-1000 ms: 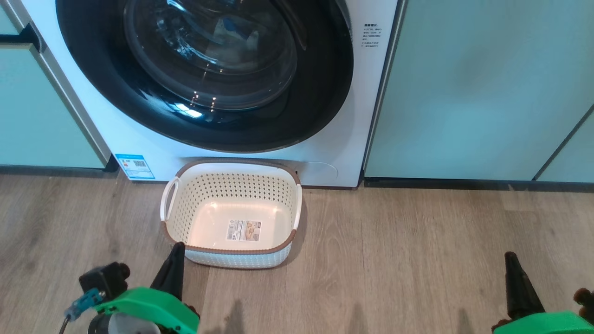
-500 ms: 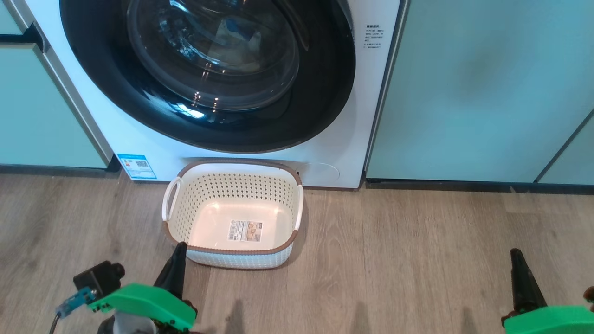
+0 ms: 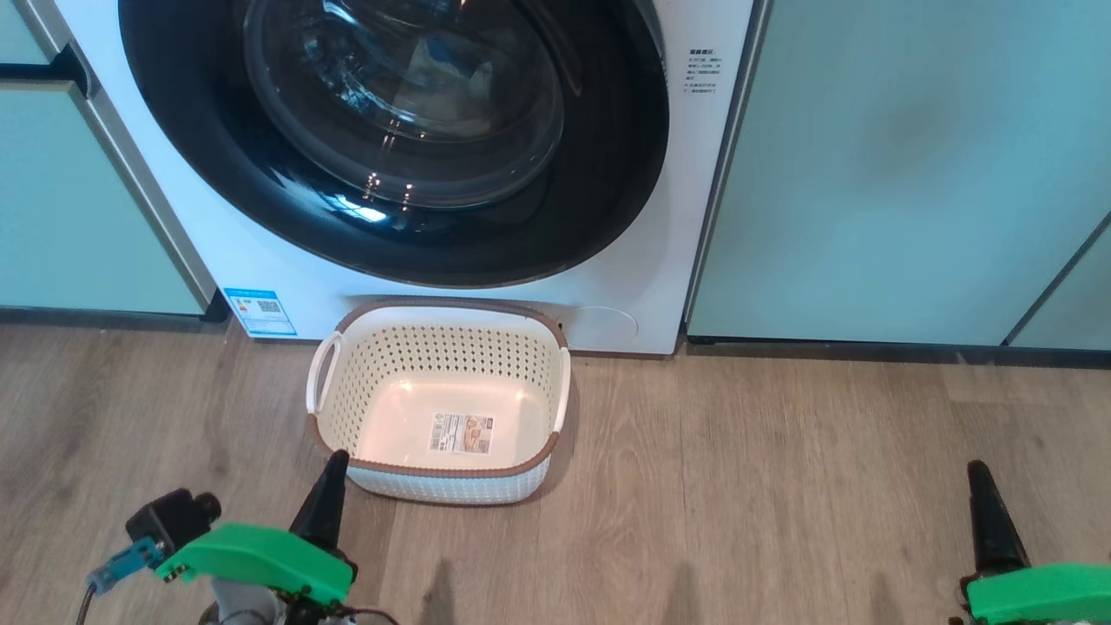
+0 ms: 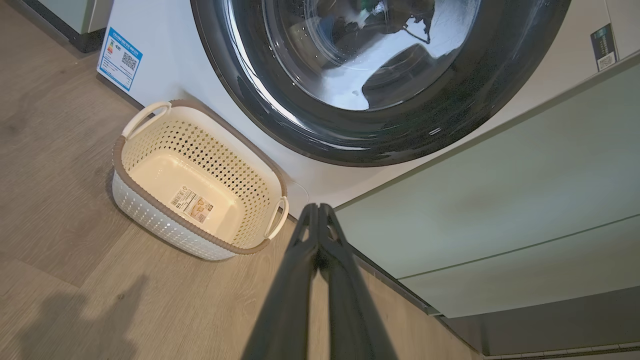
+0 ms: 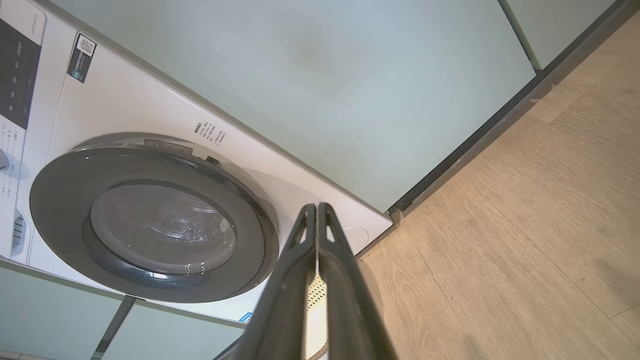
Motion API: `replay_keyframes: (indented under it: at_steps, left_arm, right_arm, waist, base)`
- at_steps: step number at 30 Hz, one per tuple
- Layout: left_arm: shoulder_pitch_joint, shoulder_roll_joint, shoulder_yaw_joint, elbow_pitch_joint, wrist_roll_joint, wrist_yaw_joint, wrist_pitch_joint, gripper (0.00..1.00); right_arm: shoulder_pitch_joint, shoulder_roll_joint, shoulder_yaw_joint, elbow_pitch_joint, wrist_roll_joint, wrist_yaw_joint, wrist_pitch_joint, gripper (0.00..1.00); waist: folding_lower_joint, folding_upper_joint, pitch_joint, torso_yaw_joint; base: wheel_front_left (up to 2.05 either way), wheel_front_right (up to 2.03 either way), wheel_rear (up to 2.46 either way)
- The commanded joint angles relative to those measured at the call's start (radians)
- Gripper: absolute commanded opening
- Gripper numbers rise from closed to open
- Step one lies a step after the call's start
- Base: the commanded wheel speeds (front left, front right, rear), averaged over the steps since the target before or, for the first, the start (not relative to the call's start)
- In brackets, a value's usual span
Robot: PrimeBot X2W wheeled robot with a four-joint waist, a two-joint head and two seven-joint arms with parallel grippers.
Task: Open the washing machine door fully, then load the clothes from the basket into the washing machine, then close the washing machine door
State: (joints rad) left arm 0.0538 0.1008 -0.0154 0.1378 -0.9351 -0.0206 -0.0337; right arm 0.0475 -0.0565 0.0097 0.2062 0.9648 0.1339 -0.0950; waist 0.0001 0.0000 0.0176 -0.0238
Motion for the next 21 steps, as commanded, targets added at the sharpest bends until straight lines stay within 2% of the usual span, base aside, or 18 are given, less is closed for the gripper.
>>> replay_keyframes:
  at_steps: [1, 21]
  left_arm:
    - [-0.057, 0.004, 0.029, -0.023, -0.034, -0.010, 0.007, 0.00]
    - [-0.092, -0.007, 0.053, 0.021, -0.261, -0.044, 0.046, 0.00]
  right_arm:
    - [-0.062, -0.022, 0.002, -0.026, 0.035, -0.002, 0.011, 0.00]
    - [-0.092, -0.023, -0.025, -0.005, 0.256, -0.002, 0.066, 0.00]
  waist:
    - [-0.0001, 0.0000, 0.000, 0.001]
    - [-0.0001, 0.0000, -0.005, 0.009]
  base:
    - [0.00, 0.00, 0.00]
    - [0.00, 0.00, 0.00]
